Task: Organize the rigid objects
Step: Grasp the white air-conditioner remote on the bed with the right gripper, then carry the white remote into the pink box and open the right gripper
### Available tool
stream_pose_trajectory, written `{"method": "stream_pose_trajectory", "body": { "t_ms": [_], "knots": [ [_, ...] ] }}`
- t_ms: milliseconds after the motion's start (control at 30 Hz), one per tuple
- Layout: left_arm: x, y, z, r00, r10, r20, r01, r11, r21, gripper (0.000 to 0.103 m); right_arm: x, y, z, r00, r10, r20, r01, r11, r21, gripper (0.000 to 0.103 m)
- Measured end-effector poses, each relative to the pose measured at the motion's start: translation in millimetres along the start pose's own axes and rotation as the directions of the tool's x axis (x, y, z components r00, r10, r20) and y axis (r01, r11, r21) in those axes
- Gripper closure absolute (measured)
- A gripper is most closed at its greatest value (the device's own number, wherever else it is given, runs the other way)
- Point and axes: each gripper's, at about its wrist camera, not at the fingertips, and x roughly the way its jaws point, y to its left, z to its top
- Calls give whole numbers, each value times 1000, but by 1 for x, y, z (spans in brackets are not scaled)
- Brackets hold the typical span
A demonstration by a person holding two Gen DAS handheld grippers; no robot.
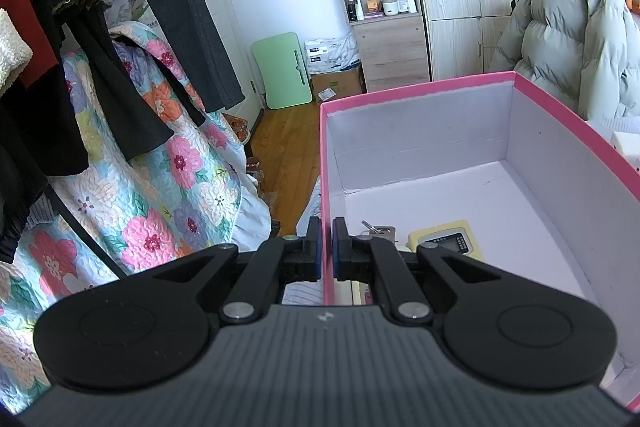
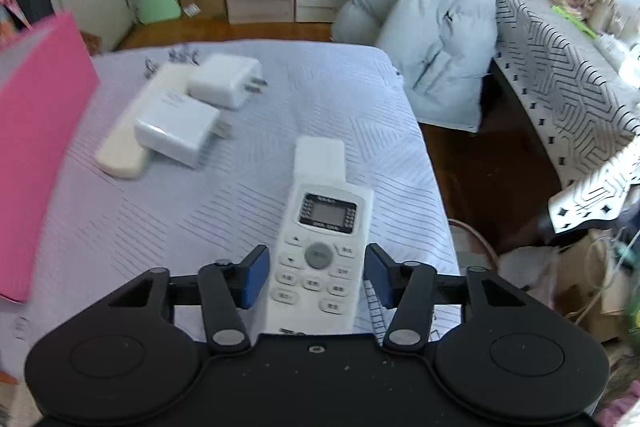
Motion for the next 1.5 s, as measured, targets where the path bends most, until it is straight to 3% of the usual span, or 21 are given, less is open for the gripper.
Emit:
{"method": "stream_pose_trajectory", "body": {
  "t_ms": [167,433,600,700,800,967,1033,1133,1200,1300,1433,1500],
  "knots": [
    [0,0,0,1000,1,0,-1,1000,0,99,17,-7,-1,1000,14,-20,-12,998,60,38],
    [1,-1,1,1000,3,0,-3,1000,5,99,3,-7,-5,997,53,52,-58,995,85,41],
    [0,0,1,1000,3,-1,-3,1000,5,99,-12,-2,-1,990,112,88,-120,988,93,41],
    [1,0,1,1000,4,-1,-4,1000,6,98,-29,6,3,973,194,125,-205,975,82,41],
    [1,0,1,1000,3,-1,-3,1000,4,98,-53,19,11,930,325,172,-338,940,48,41],
    [1,1,1,1000,3,-1,-3,1000,4,99,-99,63,38,813,540,217,-528,841,-115,41],
    [1,0,1,1000,3,-1,-3,1000,3,99,-115,89,52,760,615,208,-579,787,-212,40],
    [1,1,1,1000,0,0,0,1000,-2,99,-125,133,73,712,687,144,-617,710,-341,40],
    [1,2,2,1000,-1,0,1,1000,-3,99,-120,164,85,717,692,84,-611,681,-404,40],
    [0,2,1,1000,-3,1,3,1000,-8,99,-93,212,100,769,639,-23,-575,675,-462,40],
    [2,3,1,1000,-3,-1,3,1000,-4,99,-41,257,112,860,500,-107,-489,742,-459,41],
    [2,4,1,1000,-6,0,6,1000,-7,99,-26,269,111,888,444,-120,-445,764,-466,41]
  ]
}}
